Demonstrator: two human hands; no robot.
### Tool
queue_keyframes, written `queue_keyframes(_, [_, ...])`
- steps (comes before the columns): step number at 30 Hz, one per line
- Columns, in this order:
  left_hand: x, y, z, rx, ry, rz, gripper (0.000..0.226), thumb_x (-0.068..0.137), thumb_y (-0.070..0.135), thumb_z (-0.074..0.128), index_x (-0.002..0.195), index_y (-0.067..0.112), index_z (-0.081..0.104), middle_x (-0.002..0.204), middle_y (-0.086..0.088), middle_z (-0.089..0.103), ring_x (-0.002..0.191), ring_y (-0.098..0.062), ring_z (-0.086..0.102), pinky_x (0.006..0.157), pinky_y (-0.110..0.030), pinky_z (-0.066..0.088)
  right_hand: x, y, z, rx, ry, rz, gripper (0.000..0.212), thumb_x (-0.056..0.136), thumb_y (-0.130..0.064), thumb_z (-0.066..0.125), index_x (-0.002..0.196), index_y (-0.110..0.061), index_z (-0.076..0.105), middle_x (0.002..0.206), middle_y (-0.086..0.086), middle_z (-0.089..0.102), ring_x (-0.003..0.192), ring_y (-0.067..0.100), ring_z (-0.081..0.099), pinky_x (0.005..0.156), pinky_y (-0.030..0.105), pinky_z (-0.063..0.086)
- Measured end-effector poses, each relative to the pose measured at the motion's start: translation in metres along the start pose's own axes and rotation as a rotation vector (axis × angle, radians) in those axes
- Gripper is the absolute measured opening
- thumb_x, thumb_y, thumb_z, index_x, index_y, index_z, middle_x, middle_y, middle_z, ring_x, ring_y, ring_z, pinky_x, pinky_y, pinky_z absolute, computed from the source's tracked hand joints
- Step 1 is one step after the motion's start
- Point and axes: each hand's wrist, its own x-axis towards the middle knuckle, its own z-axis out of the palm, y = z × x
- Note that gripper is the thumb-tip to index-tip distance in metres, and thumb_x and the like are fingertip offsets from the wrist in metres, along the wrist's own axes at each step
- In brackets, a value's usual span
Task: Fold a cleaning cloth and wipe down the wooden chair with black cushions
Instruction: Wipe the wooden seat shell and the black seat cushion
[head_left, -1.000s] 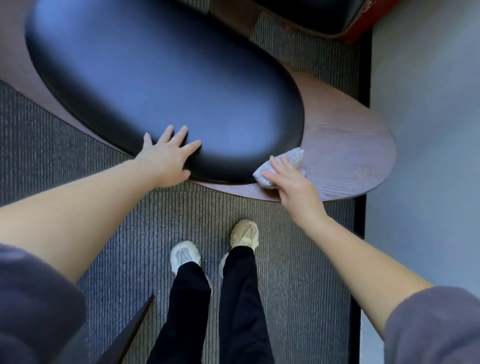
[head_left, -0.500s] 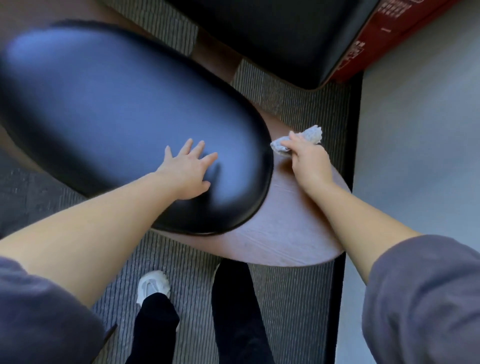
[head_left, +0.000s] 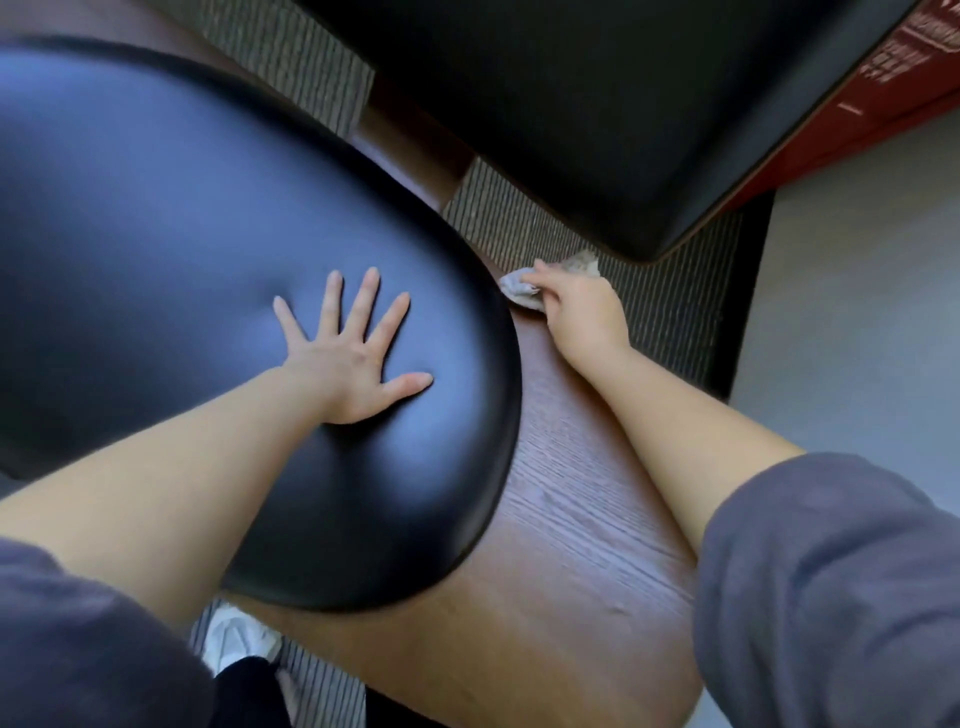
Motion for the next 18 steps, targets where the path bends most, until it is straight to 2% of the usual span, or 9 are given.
queue_keyframes(3, [0.01,-0.001,-0.005,0.007,-0.055,-0.025,0.102,0.071,0.091,0.013,0.145,0.038,-0.031,0.15,0.002,-0.046,0.139,-0.031,-0.04,0.105,-0.077,-0.009,0.011,-0.001,0.008,0.001,-0.073,-0.032,0.034,0.094,-0.01,0.051,0.118,-0.025,0.071,0.136,-0.004,0.059,0.127,0.017,0.053,0.104,0.026,0.038])
queue_keyframes(6, [0.016,-0.002,-0.009,0.023,-0.103,-0.038,0.107,0.07,0.092,0.019,0.143,0.037,-0.035,0.146,0.0,-0.051,0.136,-0.031,-0.044,0.104,-0.077,-0.011,0.022,0.001,0.014,0.045,-0.103,-0.063,0.032,0.094,-0.009,0.056,0.121,-0.02,0.069,0.137,0.001,0.059,0.128,0.017,0.052,0.105,0.017,0.031])
queue_keyframes(8, [0.018,-0.002,-0.009,0.028,-0.116,-0.042,0.107,0.07,0.092,0.02,0.141,0.036,-0.037,0.141,0.001,-0.055,0.135,-0.032,-0.045,0.104,-0.077,-0.011,0.033,-0.002,0.019,0.087,-0.109,-0.083,0.031,0.094,-0.01,0.056,0.122,-0.017,0.069,0.135,0.005,0.06,0.126,0.02,0.054,0.107,0.021,0.033])
queue_keyframes(10, [0.018,-0.002,-0.009,0.035,-0.128,-0.043,0.106,0.069,0.092,0.019,0.135,0.036,-0.042,0.133,0.003,-0.058,0.135,-0.033,-0.045,0.104,-0.077,-0.011,0.047,-0.007,0.023,0.135,-0.113,-0.107,0.031,0.094,-0.009,0.054,0.12,-0.015,0.069,0.128,0.004,0.065,0.12,0.021,0.058,0.103,0.027,0.041])
queue_keyframes(11, [0.018,-0.002,-0.009,0.036,-0.134,-0.044,0.104,0.069,0.092,0.019,0.131,0.036,-0.043,0.131,0.003,-0.059,0.135,-0.033,-0.045,0.103,-0.077,-0.011,0.053,-0.011,0.024,0.166,-0.124,-0.11,0.032,0.093,-0.008,0.053,0.12,-0.016,0.069,0.124,0.002,0.067,0.117,0.019,0.06,0.1,0.025,0.043])
queue_keyframes(14, [0.019,-0.002,-0.008,0.031,-0.133,-0.044,0.101,0.069,0.092,0.019,0.125,0.038,-0.045,0.13,0.003,-0.059,0.134,-0.033,-0.046,0.103,-0.077,-0.012,0.067,-0.016,0.024,0.262,-0.188,-0.063,0.037,0.093,-0.005,0.051,0.121,-0.019,0.069,0.122,-0.004,0.068,0.112,0.001,0.056,0.092,0.002,0.036])
queue_keyframes(15, [0.019,-0.003,-0.008,0.031,-0.131,-0.046,0.101,0.068,0.092,0.019,0.124,0.038,-0.045,0.13,0.003,-0.059,0.134,-0.033,-0.046,0.103,-0.077,-0.012,0.067,-0.015,0.023,0.284,-0.202,-0.049,0.038,0.092,-0.003,0.051,0.122,-0.019,0.068,0.123,-0.004,0.067,0.112,-0.001,0.055,0.09,-0.003,0.033])
queue_keyframes(16, [0.019,-0.003,-0.008,0.031,-0.132,-0.048,0.101,0.068,0.092,0.019,0.124,0.038,-0.045,0.13,0.003,-0.059,0.134,-0.033,-0.046,0.103,-0.077,-0.012,0.064,-0.014,0.022,0.31,-0.212,-0.034,0.038,0.091,-0.003,0.051,0.122,-0.018,0.068,0.123,-0.004,0.067,0.113,-0.001,0.055,0.091,-0.002,0.032])
queue_keyframes(18, [0.018,-0.002,-0.008,0.034,-0.132,-0.051,0.101,0.067,0.093,0.019,0.125,0.038,-0.045,0.131,0.003,-0.059,0.135,-0.033,-0.045,0.103,-0.077,-0.012,0.048,-0.007,0.019,0.344,-0.204,-0.019,0.036,0.09,-0.003,0.054,0.12,-0.015,0.069,0.122,-0.001,0.068,0.116,0.009,0.059,0.098,0.009,0.037])
